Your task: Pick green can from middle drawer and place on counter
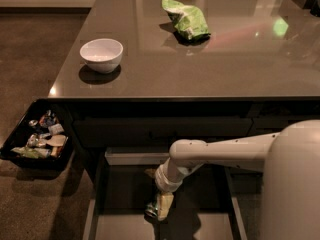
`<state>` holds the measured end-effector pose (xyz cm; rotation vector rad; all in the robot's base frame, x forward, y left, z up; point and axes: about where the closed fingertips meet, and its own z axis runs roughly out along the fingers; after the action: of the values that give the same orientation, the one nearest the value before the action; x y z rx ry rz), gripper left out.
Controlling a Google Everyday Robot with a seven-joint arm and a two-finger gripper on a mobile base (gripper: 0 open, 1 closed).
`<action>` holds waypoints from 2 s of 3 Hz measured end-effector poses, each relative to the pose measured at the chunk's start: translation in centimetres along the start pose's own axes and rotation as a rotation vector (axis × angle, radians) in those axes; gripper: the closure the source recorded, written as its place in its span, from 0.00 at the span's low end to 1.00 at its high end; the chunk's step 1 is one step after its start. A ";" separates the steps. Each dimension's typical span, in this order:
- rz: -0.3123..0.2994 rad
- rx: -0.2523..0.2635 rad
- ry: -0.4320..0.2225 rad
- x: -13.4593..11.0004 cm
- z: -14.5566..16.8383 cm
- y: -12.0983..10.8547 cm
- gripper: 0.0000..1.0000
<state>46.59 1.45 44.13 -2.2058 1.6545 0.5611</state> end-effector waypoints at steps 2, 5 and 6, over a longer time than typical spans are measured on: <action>-0.021 -0.022 -0.085 3.0 7.7 -3.3 0.00; -0.034 -0.047 -0.061 3.1 8.7 -3.9 0.60; -0.044 0.004 -0.155 1.3 4.7 -4.4 0.83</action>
Offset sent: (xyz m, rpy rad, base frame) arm 0.0516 0.0357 -0.1180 0.1039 0.0398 0.0577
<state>50.61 3.89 39.49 -2.1312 1.5242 0.6969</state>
